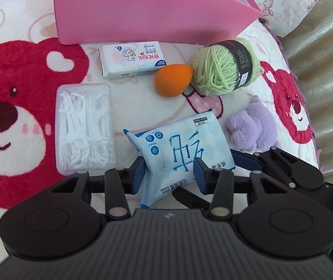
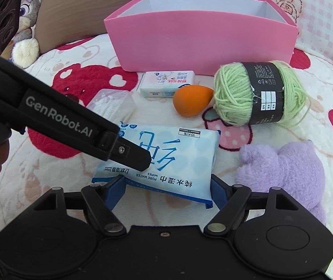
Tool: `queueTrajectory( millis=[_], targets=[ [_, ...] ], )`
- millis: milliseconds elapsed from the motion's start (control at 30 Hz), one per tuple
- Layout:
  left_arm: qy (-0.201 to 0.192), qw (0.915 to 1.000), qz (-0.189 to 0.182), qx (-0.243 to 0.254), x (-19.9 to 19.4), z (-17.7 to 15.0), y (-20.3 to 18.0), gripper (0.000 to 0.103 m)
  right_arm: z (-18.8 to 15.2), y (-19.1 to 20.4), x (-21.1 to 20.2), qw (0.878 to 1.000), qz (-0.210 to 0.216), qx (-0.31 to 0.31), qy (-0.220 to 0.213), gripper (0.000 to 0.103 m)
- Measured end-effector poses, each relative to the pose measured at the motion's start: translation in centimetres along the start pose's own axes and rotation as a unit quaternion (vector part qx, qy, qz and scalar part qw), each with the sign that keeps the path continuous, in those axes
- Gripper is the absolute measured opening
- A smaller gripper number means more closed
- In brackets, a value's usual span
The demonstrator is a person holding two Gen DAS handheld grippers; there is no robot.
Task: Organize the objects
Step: 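Close the left gripper on the wet-wipes pack and lift it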
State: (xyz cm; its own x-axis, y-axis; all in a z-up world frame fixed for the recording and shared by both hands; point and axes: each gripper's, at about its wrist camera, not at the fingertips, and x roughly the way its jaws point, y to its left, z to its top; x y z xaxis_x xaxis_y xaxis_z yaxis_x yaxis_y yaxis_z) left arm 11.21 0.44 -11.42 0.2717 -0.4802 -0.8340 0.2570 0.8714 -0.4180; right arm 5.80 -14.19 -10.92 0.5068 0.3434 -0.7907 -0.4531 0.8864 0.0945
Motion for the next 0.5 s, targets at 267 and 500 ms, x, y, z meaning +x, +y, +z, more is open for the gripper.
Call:
queueTrajectory(
  millis=[267,500],
  targets=[
    [-0.005,1.0,-0.007,0.0,-1.9,-0.4,0.1,0.044,0.4,1.0,-1.3,1.0,0.004,-0.006,-0.004,0.081],
    [-0.011,0.9998,-0.018,0.002,-3.5,-0.7,-0.1,0.044,0.7,1.7,-2.4,1.0,0.0,-0.015,-0.003,0.081]
  ],
)
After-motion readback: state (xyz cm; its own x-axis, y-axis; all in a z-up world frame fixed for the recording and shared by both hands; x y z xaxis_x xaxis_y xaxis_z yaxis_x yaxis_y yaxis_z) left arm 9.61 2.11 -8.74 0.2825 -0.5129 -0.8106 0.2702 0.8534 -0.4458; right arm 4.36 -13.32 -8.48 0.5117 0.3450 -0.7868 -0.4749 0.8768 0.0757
